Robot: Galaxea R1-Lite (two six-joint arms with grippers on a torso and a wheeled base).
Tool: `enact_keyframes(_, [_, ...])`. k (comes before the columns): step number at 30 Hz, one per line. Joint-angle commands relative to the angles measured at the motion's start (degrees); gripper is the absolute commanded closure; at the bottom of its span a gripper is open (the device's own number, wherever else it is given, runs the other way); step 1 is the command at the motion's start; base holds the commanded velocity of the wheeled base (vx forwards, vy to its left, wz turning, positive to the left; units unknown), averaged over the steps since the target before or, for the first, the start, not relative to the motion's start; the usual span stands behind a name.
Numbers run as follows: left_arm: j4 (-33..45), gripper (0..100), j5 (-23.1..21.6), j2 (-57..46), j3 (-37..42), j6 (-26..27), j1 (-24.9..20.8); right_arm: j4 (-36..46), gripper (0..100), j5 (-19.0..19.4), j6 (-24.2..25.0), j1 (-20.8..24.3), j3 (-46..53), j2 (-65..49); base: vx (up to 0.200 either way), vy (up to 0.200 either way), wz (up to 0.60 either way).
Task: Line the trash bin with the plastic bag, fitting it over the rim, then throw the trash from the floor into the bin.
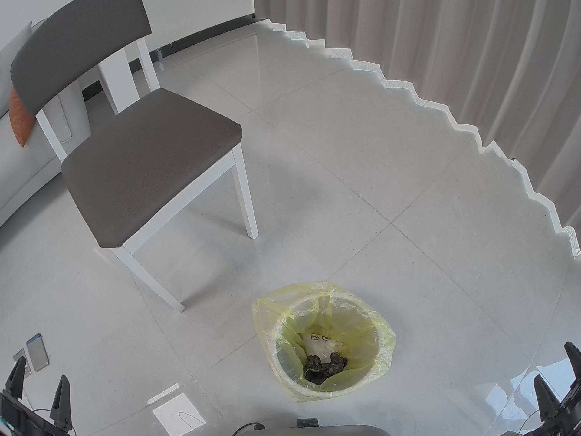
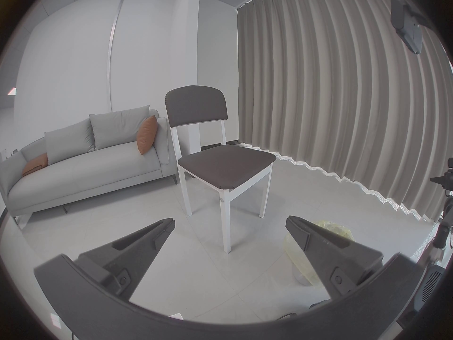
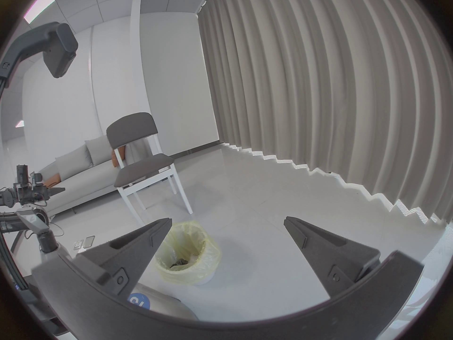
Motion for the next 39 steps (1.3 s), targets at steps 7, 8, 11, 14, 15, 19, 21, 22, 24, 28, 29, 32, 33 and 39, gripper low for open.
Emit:
enact_keyframes(7, [0.0, 0, 0.0, -0.6, 1.0, 0.0, 0.0, -3.8, 0, -3.8, -3.0, -0.1, 1.3, -0.3, 0.0, 0.0, 0.0])
enact_keyframes(8, [0.0, 0, 0.0, -0.6, 1.0, -0.1, 0.0, -3.8, 0, -5.2, -3.2, -0.1, 1.3, -0.3, 0.0, 0.0, 0.0])
enact_keyframes(11, [0.0, 0, 0.0, -0.6, 1.0, 0.0, 0.0, -3.8, 0, -8.9, -3.6, 0.0, 1.3, -0.3, 0.0, 0.0, 0.0])
enact_keyframes(14, [0.0, 0, 0.0, -0.6, 1.0, -0.1, 0.0, -3.8, 0, -7.5, -1.8, 0.0, 1.3, -0.3, 0.0, 0.0, 0.0])
enact_keyframes(15, [0.0, 0, 0.0, -0.6, 1.0, 0.0, 0.0, -3.5, 0, -4.9, 0.1, 0.0, 1.3, -0.3, 0.0, 0.0, 0.0])
enact_keyframes(19, [0.0, 0, 0.0, -0.6, 1.0, 0.0, 0.0, -1.5, 0, -1.2, 2.8, 0.0, 0.8, -0.3, 0.0, 0.0, 0.0])
enact_keyframes(21, [0.0, 0, 0.0, -0.6, 1.0, -0.1, 0.0, -1.9, 0, -1.5, 2.2, 0.0, 0.9, -0.3, 0.0, 0.0, 0.0])
enact_keyframes(22, [0.0, 0, 0.0, -0.6, 1.0, 0.0, 0.0, -2.3, 0, -1.0, 2.8, 0.0, 1.1, -0.4, 0.0, 0.0, 0.0])
enact_keyframes(24, [0.0, 0, 0.0, -0.6, 1.0, -0.1, 0.0, -3.0, 0, -0.8, 4.6, 0.0, 1.1, -0.4, 0.0, 0.0, 0.0])
enact_keyframes(28, [0.0, 0, 0.0, -0.6, 1.0, 0.0, 0.0, -3.6, 0, -8.3, 4.4, -0.2, 1.3, -0.4, 0.0, 0.0, 0.0])
enact_keyframes(29, [0.0, 0, 0.0, -0.6, 1.0, 0.0, 0.0, -3.5, 0, -10.5, 1.2, -0.1, 1.3, -0.4, 0.0, 0.0, 0.0])
enact_keyframes(32, [0.0, 0, 0.0, -0.6, 1.0, 0.0, 0.0, -3.4, 0, -11.3, -6.3, -0.1, 1.3, -0.3, 0.0, 0.0, 0.0])
enact_keyframes(33, [0.0, 0, 0.0, -0.6, 1.0, 0.0, 0.0, -3.4, 0, -11.1, -7.2, -0.1, 1.3, -0.3, 0.0, 0.0, 0.0])
enact_keyframes(39, [0.0, 0, 0.0, -0.6, 1.0, 0.0, 0.0, -3.4, 0, -11.8, -13.8, -0.1, 1.3, -0.3, 0.0, 0.0, 0.0])
